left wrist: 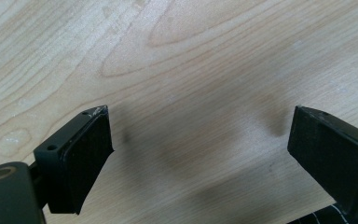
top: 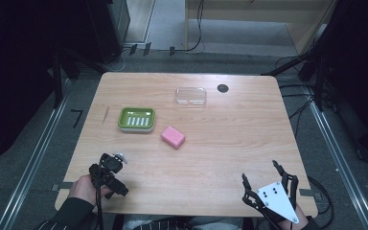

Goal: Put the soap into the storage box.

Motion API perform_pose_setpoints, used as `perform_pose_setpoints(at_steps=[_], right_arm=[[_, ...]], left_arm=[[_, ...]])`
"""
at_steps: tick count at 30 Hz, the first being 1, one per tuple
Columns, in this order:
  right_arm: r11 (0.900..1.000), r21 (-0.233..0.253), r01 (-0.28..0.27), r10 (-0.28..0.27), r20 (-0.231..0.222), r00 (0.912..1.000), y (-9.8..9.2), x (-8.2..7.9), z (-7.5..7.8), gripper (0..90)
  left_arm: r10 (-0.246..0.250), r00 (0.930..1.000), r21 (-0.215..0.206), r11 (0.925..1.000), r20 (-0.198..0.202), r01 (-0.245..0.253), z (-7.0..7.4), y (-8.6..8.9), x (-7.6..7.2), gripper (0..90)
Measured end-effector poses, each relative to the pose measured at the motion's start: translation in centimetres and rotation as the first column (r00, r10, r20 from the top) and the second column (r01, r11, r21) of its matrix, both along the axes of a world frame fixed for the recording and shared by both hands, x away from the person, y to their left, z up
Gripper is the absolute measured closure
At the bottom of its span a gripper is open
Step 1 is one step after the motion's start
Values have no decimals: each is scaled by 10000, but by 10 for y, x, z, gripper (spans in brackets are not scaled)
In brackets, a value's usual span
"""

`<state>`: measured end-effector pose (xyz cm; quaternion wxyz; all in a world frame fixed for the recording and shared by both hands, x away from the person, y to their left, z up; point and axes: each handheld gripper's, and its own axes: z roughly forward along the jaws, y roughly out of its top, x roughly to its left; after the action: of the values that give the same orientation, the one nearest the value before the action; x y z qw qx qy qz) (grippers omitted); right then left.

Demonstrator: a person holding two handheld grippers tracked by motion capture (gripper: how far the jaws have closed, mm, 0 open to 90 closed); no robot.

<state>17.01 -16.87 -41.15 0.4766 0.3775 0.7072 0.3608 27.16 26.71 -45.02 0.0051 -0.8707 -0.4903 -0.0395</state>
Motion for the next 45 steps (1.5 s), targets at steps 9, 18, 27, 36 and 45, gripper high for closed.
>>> perform_pose_setpoints(at_steps=[9, 18, 27, 36, 45], right_arm=[[10000, 38, -18, 18, -10, 10000, 1, 1, 0, 130], [9998, 171, -42, 42, -15, 10000, -2, 1, 0, 130], [9998, 79, -186, 186, -25, 9998, 1, 5, -1, 130], [9998, -23, -220, 220, -88, 9997, 5, 5, 0, 130], [9997, 39, -258, 259, -124, 9996, 4, 7, 0, 130]], left_arm=[[-80, 10000, -29, 10000, 19, 80, -1, 1, 0, 72], [-182, 9997, 5, 9998, 132, 182, 1, -6, 3, 71], [-131, 9994, -155, 9998, 327, 136, 4, -10, 6, 70], [-363, 9979, -322, 9988, 532, 380, 8, -22, 15, 64], [-613, 9957, -537, 9964, 690, 651, 14, -40, 26, 63]])
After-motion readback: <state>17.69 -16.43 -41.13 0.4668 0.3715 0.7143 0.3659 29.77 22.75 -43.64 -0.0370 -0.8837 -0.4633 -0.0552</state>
